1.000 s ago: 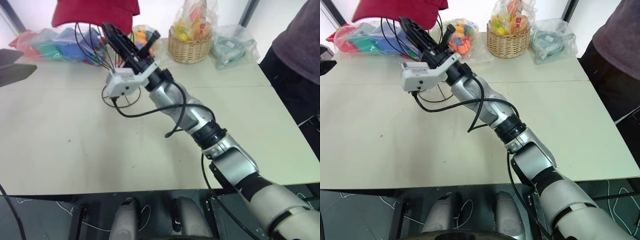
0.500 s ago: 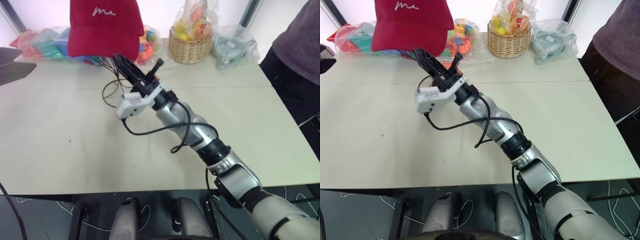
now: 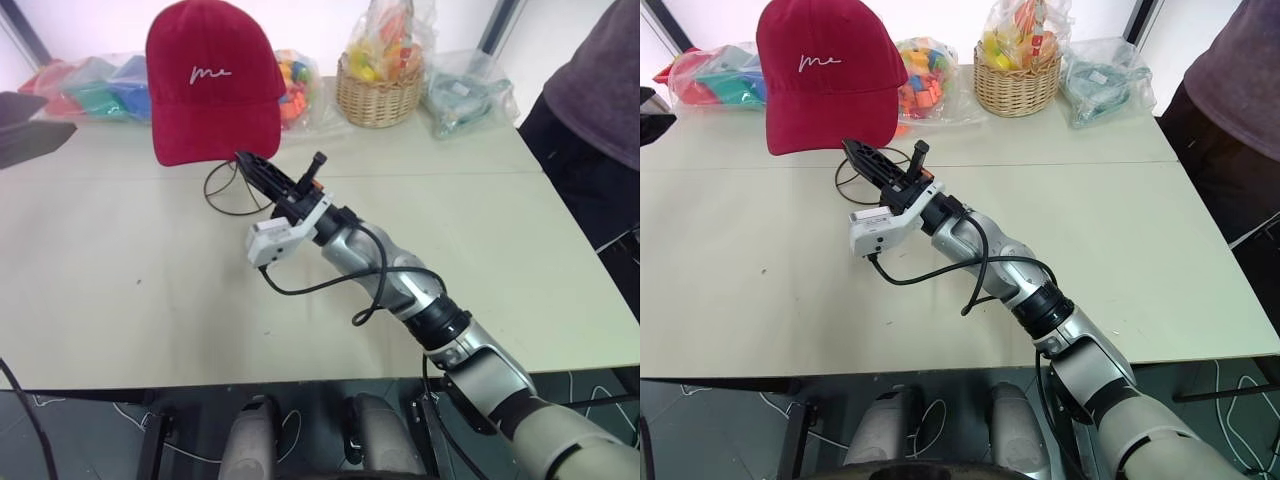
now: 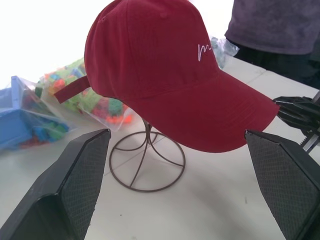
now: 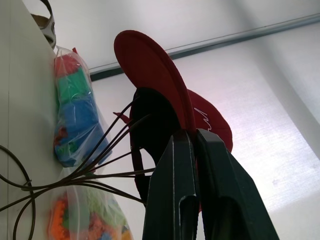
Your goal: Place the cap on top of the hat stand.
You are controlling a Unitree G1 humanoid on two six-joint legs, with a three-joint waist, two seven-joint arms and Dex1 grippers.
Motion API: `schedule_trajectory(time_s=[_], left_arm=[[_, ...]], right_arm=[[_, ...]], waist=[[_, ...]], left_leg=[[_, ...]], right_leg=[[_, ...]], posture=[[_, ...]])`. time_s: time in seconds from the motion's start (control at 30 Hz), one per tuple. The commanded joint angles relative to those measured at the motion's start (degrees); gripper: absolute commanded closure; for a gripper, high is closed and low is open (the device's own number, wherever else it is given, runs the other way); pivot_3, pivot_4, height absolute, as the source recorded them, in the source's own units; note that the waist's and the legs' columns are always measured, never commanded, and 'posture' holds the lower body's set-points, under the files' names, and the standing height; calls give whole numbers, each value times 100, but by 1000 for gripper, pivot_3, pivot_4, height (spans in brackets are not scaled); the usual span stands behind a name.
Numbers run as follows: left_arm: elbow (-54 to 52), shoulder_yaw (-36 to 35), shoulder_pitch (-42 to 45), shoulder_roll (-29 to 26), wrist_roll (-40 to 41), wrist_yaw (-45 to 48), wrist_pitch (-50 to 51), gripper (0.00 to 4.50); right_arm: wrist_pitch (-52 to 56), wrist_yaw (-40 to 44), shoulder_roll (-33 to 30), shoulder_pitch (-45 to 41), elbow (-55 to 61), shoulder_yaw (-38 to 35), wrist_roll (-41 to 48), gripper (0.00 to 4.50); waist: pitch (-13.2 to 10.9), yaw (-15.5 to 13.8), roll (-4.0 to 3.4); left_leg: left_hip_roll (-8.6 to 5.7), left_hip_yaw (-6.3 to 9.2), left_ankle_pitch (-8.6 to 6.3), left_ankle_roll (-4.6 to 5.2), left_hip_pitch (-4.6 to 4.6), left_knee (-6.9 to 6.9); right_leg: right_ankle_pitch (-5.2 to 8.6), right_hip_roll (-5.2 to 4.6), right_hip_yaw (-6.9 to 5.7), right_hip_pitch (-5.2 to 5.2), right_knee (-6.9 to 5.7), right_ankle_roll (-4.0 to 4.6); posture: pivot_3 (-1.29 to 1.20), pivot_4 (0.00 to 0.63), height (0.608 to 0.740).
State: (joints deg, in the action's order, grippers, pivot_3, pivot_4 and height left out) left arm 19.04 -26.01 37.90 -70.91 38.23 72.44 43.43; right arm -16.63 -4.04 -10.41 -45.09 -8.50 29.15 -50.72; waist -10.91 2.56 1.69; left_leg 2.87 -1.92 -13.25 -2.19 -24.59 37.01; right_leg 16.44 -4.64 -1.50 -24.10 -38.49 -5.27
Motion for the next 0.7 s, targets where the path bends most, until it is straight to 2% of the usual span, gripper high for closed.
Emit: schedule_trajectory(time_s=[0.03, 0.13, 0.17, 0.23, 0.4, 0.43, 0.7], left_arm=[[-39, -96, 121, -53, 52, -1, -89, 0], [-27, -84, 128, -45, 41, 3, -104, 0], [-21, -80, 131, -42, 37, 4, -110, 0], [-17, -76, 128, -41, 36, 10, -116, 0], [-11, -64, 124, -49, 38, 33, -122, 0], [-10, -61, 124, -50, 37, 37, -124, 0], [1, 6, 139, -12, 24, 64, -145, 0]], right_arm=[[8, -43, 25, 4, 291, -56, -28, 4460], [-14, -108, 59, 48, 335, -66, -27, 4460], [-19, -122, 68, 52, 342, -73, -21, 3839], [-74, -132, 58, 64, 363, -57, -23, 3051], [-138, -125, 41, 137, 436, -52, -20, 370], [-143, -117, 43, 148, 448, -57, -13, 75], [-112, 337, -106, 485, 690, -48, 86, 75]], waist=[[0, 0, 0], [0, -1, 0], [0, -1, 1], [0, -1, 1], [0, 1, 1], [0, 1, 1], [1, -3, 1]], left_leg=[[0, 0, 0, 0, 0, 0], [0, 0, 0, 0, 0, 0], [0, 0, 0, 0, 0, 0], [0, 0, 0, 0, 0, 0], [0, 0, 0, 0, 0, 0], [0, 1, 0, 0, 0, 0], [0, 0, 0, 0, 0, 0]], right_leg=[[0, 0, 0, 0, 0, 0], [0, 0, 0, 0, 0, 0], [0, 0, 0, 0, 0, 0], [0, 0, 0, 0, 0, 0], [0, 0, 0, 0, 0, 0], [0, 0, 0, 0, 0, 0], [0, 0, 0, 1, 1, 0]], posture=[[0, 150, 740], [0, 150, 740], [0, 150, 740], [0, 150, 740], [0, 150, 740], [0, 150, 740], [0, 150, 740]])
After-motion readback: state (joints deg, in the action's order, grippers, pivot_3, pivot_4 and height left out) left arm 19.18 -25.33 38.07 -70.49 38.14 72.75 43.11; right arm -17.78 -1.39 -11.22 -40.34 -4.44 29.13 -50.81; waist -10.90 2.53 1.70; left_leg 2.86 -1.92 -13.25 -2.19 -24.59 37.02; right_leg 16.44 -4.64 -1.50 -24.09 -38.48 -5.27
